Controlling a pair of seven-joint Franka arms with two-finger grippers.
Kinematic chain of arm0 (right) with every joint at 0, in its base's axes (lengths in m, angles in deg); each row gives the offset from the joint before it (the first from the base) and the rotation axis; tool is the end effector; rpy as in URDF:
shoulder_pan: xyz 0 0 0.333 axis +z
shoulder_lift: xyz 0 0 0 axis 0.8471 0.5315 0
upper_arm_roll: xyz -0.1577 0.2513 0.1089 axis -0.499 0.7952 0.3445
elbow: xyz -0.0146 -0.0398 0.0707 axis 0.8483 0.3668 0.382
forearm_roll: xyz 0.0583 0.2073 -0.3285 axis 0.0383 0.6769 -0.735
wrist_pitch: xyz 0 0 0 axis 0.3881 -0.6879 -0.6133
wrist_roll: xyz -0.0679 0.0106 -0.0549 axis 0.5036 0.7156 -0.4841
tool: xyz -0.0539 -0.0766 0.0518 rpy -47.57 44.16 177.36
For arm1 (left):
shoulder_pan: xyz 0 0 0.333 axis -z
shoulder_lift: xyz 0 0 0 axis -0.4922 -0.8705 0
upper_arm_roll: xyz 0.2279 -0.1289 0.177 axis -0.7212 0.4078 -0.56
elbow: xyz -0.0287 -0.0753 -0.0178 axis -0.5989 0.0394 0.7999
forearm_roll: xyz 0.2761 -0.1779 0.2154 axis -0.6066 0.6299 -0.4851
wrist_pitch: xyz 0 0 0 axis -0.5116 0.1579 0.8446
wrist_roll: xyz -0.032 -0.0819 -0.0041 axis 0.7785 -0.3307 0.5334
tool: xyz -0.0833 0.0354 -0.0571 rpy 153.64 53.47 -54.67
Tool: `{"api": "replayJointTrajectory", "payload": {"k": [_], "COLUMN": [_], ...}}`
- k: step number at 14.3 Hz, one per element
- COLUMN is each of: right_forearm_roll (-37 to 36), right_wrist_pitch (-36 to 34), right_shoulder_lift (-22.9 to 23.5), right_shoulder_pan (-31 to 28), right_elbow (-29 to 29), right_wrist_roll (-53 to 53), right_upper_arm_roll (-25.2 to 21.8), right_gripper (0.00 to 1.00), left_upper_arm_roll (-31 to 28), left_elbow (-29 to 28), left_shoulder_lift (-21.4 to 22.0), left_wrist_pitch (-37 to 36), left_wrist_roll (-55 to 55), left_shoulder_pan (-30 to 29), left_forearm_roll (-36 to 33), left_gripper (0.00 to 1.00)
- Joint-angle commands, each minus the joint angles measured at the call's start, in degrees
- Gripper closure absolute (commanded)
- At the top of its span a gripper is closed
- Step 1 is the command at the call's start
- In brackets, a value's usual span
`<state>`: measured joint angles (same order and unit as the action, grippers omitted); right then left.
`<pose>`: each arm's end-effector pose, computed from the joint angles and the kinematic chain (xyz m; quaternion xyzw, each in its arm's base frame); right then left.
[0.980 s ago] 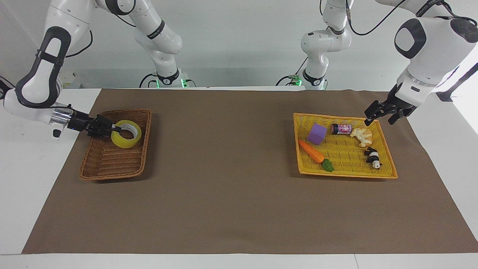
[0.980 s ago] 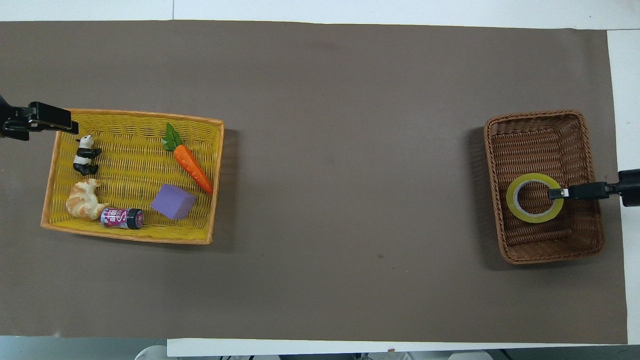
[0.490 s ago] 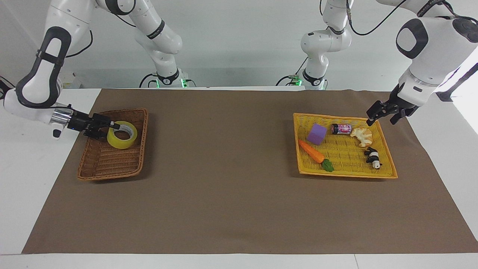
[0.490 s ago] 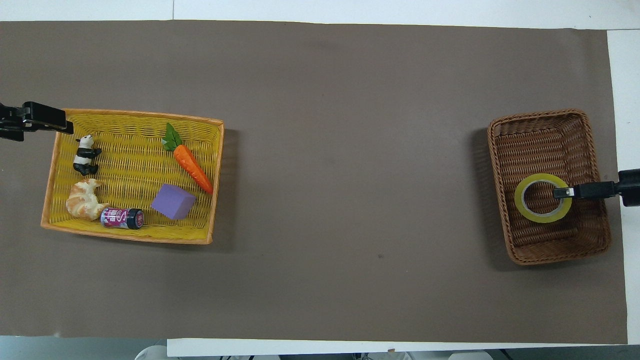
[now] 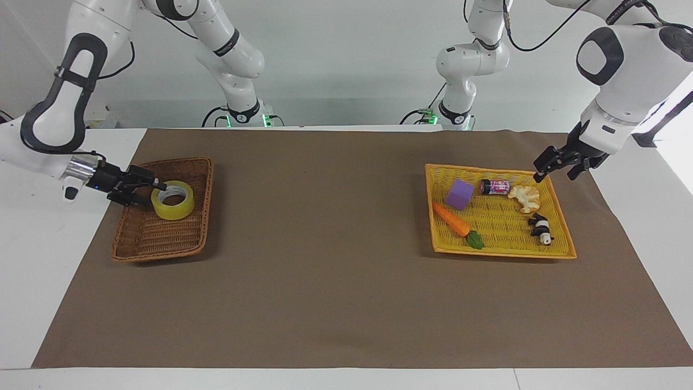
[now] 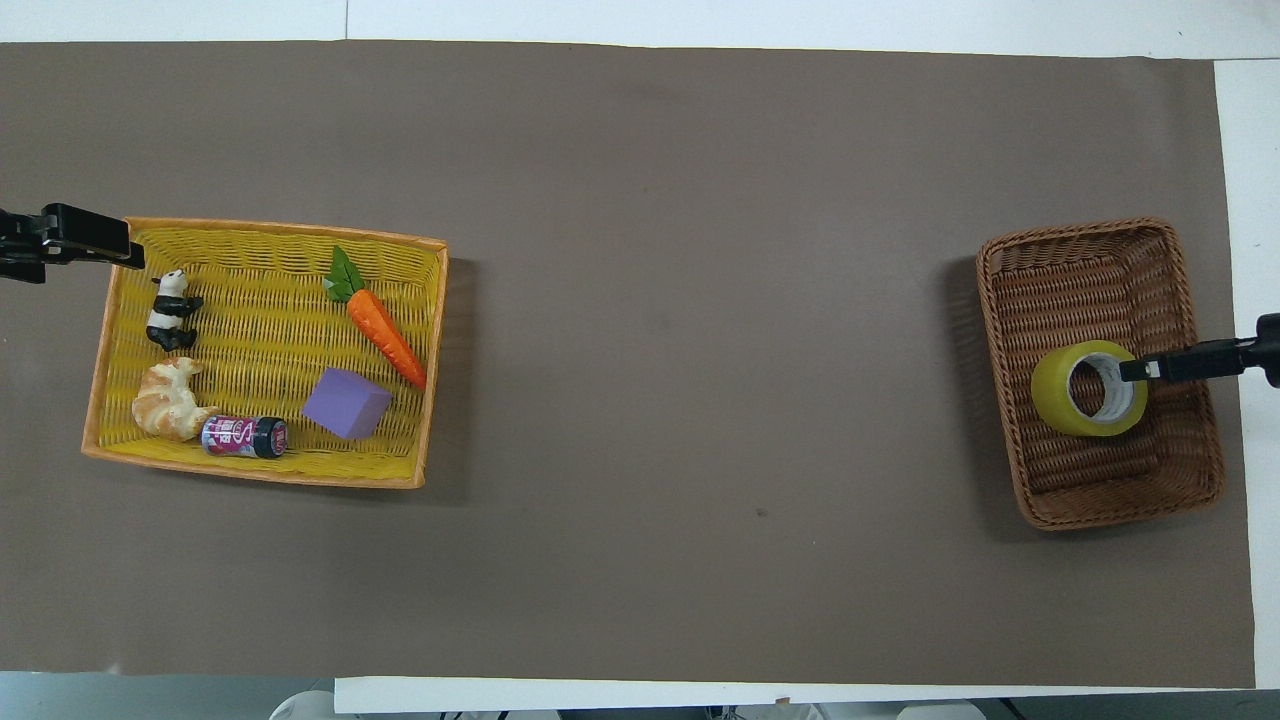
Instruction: Move tape to another basket
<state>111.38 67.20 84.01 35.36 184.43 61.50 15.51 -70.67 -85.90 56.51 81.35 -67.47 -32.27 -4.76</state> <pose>0.5065 -0.2457 0.3484 -0.9447 -0.0965 0.0041 0.3133 0.5617 -0.0205 0.5571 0.9994 0.0045 0.0087 0.0347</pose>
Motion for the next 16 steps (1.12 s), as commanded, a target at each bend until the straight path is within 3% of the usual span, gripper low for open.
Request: {"api": "replayJointTrajectory", "payload": {"k": [1,3,11,14,16], "right_forearm_roll": [-5.72,-8.54,-21.98,-25.86,-27.35], "right_wrist_pitch": [3.38,4.01,3.31,-1.24,-9.65], "right_shoulder_lift": [-4.21,-6.33,-13.97,-17.49,-17.41], "right_shoulder_pan": [3.18,6.26,18.73,20.77,20.51], "right_elbow": [0.63,0.28,-2.62,-4.29,-9.62], "right_wrist_roll": [-0.09,-1.58,-22.73,-31.54,-33.66], "right_upper_arm_roll": [0.41,0.33,0.50,0.50,0.50], "right_gripper": [0.00,0.00,0.00,0.00,0.00], "left_upper_arm_roll": [-2.72,-5.19,-5.19,-5.19,-5.19], "left_elbow": [-0.89,-0.81,-0.89,-0.89,-0.89], "left_shoulder_lift": [0.49,0.58,0.75,0.75,0.75], "left_wrist_pitch": [-0.16,-0.60,-0.60,-0.60,-0.25], "left_wrist_roll": [-0.13,-0.13,0.13,0.13,0.05], "left_shoulder_pan": [3.81,6.55,5.59,5.59,5.59], "left_forearm_roll": [-1.17,-1.17,-1.17,-1.17,-1.17], "left_gripper": [0.01,0.01,0.01,0.01,0.01]}}
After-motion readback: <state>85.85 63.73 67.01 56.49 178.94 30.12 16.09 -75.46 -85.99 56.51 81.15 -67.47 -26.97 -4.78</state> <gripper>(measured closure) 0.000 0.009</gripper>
